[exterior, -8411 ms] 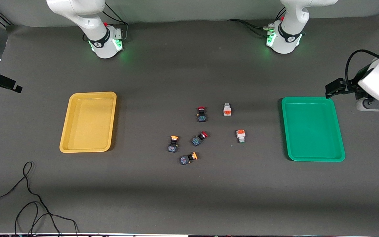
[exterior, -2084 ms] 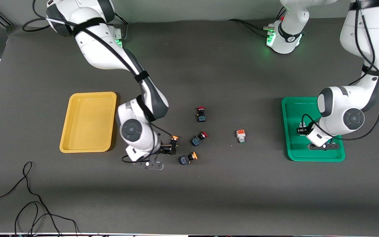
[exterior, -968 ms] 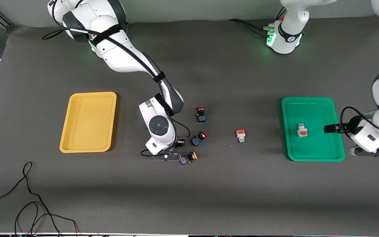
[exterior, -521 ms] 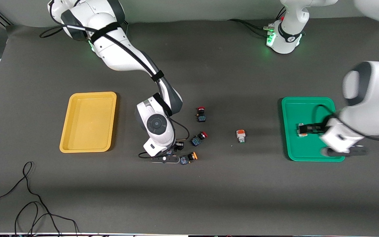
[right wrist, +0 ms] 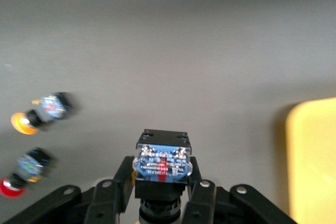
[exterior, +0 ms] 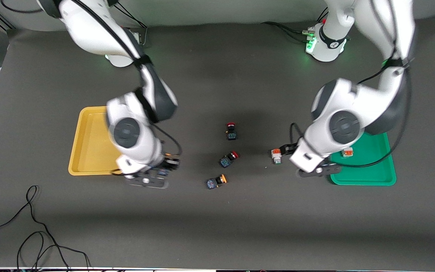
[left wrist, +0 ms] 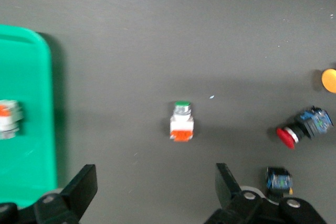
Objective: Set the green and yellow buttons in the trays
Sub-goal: 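Grasp the second white switch while the right gripper lifts the black switch, then place the white switch in the green tray while the right gripper drops the black switch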
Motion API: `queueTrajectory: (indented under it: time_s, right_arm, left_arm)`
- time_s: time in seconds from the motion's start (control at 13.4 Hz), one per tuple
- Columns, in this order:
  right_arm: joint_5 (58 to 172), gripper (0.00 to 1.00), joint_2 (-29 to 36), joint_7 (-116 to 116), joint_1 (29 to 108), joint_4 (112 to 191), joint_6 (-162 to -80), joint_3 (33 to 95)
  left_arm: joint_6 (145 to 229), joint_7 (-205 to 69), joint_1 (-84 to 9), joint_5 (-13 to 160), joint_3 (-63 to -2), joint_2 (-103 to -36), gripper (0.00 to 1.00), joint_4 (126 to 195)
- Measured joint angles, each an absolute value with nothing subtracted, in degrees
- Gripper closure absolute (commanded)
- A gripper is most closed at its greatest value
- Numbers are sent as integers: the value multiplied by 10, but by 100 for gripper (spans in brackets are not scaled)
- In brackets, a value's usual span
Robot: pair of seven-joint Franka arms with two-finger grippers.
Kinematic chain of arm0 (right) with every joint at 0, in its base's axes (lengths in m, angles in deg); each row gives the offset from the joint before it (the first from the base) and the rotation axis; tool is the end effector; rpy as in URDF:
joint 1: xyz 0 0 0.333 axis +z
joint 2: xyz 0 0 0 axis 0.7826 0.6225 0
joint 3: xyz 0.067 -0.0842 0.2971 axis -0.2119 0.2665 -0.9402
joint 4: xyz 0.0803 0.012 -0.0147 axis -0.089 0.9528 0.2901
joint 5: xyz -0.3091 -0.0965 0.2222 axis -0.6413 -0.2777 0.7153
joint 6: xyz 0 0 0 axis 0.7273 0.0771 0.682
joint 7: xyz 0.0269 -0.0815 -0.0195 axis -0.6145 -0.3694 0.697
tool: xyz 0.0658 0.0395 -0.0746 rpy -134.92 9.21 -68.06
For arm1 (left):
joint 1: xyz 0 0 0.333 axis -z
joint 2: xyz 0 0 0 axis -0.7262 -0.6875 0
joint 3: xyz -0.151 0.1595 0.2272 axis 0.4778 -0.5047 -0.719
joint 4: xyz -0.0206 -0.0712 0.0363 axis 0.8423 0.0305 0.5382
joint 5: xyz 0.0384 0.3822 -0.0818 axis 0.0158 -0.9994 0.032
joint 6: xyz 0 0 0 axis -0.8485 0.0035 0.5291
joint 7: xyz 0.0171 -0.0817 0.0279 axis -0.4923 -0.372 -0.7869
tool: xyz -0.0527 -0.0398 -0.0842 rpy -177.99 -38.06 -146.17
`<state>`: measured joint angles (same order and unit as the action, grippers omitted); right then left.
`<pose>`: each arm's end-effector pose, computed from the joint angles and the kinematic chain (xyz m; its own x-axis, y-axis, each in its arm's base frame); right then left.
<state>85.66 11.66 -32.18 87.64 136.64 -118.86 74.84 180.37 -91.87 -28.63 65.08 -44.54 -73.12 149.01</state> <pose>0.6438 0.2755 0.3667 0.9896 -0.1434 -0.0063 -0.1431 -0.9891 0.0347 0.6230 -0.2690 0.3503 0.9833 0.1200 -0.1369 0.1199 -0.9927 -0.0092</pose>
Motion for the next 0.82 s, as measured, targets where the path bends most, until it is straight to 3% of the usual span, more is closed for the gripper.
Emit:
queueTrajectory:
  time_s: [0.3, 0.52, 0.82]
  right_arm:
    - [856, 100, 37, -171, 874, 1503, -1191, 842]
    - [856, 100, 27, -93, 869, 1545, -1205, 887]
    - [869, 100, 33, 1, 819, 1655, -1348, 892]
  left_arm:
    - [1934, -928, -274, 650, -446, -802, 0, 1548]
    - [1962, -928, -273, 650, -446, -809, 0, 1582]
    - [1975, -928, -265, 650, -446, -813, 2, 1600]
